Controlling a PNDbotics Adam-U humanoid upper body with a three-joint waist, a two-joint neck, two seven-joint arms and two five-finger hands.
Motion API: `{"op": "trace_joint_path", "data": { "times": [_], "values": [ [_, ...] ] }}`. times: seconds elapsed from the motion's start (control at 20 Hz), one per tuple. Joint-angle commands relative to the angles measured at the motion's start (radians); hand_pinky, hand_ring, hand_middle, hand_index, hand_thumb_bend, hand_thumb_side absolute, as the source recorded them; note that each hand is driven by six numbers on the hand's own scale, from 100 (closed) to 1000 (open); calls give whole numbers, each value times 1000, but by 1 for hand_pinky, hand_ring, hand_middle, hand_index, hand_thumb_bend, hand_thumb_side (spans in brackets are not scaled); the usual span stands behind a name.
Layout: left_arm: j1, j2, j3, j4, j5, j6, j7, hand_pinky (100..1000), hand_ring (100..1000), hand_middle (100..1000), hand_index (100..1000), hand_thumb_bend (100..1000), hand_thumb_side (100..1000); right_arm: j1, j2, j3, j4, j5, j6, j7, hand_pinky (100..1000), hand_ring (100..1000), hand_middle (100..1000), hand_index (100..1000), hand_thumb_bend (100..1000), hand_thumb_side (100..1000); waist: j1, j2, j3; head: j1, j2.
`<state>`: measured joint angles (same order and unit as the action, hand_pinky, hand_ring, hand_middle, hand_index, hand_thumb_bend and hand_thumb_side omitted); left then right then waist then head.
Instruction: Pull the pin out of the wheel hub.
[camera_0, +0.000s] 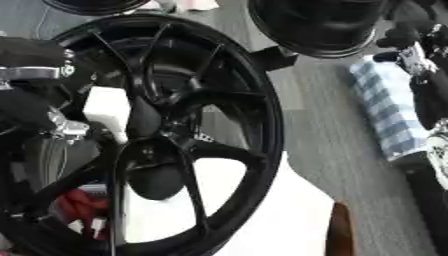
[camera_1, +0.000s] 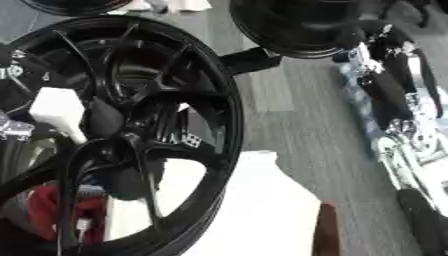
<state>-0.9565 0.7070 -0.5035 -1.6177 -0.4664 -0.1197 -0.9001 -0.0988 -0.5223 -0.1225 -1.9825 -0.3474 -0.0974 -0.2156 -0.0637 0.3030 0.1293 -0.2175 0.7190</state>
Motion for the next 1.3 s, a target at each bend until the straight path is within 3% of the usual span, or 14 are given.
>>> {"op": "trace_joint_path", "data": {
  "times": [0.05, 0.55, 0.8, 1.05, 1.3],
  "values": [
    [-19, 7, 6, -3, 6, -3, -6, 1000, 856, 700, 880, 400, 843, -10, -13, -7, -18, -5, -2, 2, 616, 680, 607, 673, 260, 376, 3, -12, -3, 0, -5],
    [-26, 10, -13, -16, 91, 20, -7, 1000, 768, 563, 821, 265, 866, -9, -13, -8, -18, -6, 0, -2, 616, 680, 608, 673, 259, 377, 2, -17, 0, 3, 13],
    [-27, 15, -20, -32, 146, 26, -7, 1000, 759, 582, 838, 233, 862, -8, -11, -8, -18, -6, 7, -6, 616, 680, 608, 673, 259, 378, 2, -19, 1, 2, 17],
    [-31, 15, -23, -55, 178, 18, -7, 1000, 769, 662, 862, 257, 855, -8, -12, -8, -18, -7, 7, -6, 616, 680, 609, 673, 259, 378, 2, -23, 2, 0, 15],
    [-36, 14, -25, -69, 195, 5, -7, 1000, 764, 645, 853, 252, 834, -8, -12, -8, -18, -9, 8, -6, 615, 679, 609, 672, 258, 379, 3, -25, 1, 0, 12]
  ]
}}
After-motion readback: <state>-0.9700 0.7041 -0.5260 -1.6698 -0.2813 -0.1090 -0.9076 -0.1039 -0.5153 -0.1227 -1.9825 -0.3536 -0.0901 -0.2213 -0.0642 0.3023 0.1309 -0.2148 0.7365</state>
